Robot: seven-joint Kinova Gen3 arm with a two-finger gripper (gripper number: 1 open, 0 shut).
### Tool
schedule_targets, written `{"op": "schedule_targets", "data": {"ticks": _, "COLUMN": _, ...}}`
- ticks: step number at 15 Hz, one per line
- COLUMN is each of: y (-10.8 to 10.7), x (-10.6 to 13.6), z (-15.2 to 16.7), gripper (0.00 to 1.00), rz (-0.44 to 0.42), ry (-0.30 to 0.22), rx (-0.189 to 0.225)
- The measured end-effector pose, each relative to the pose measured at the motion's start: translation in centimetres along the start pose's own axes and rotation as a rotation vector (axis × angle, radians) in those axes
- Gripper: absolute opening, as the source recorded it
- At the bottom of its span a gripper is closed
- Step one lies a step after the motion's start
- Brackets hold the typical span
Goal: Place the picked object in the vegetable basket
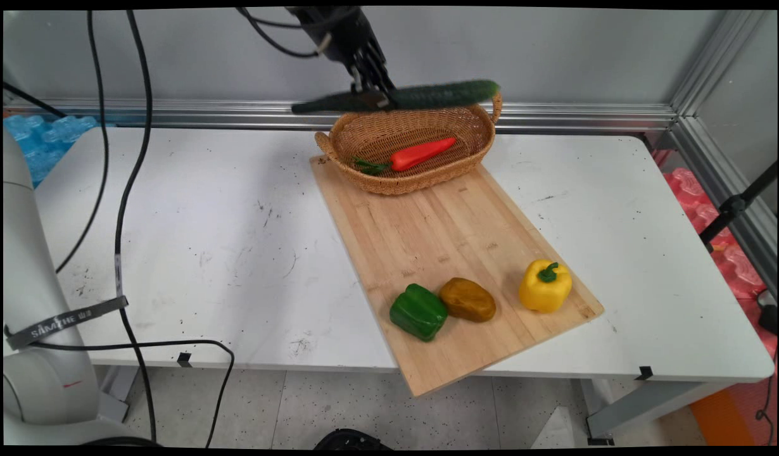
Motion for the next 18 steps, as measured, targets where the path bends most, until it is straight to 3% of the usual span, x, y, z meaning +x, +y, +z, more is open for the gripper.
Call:
{"op": "schedule_targets", "data": {"ticks": 4, "y": -4.0, "x": -0.6, "z": -0.6, "gripper": 0.00, "rz": 0.022, "ry": -0.029, "rx": 0.045}}
{"op": "schedule_targets", "data": {"ticks": 8, "y": -6.7, "x": -0.8, "z": 0.1, "gripper": 0.00, "rz": 0.045, "ry": -0.038, "rx": 0.052}}
{"op": "schedule_targets", "data": {"ticks": 12, "y": -9.5, "x": -1.4, "z": 2.1, "gripper": 0.00, "rz": 0.082, "ry": -0.047, "rx": 0.031}}
{"op": "schedule_targets", "data": {"ticks": 18, "y": -11.5, "x": -2.4, "z": 5.3, "gripper": 0.00, "rz": 0.126, "ry": -0.058, "rx": -0.024}}
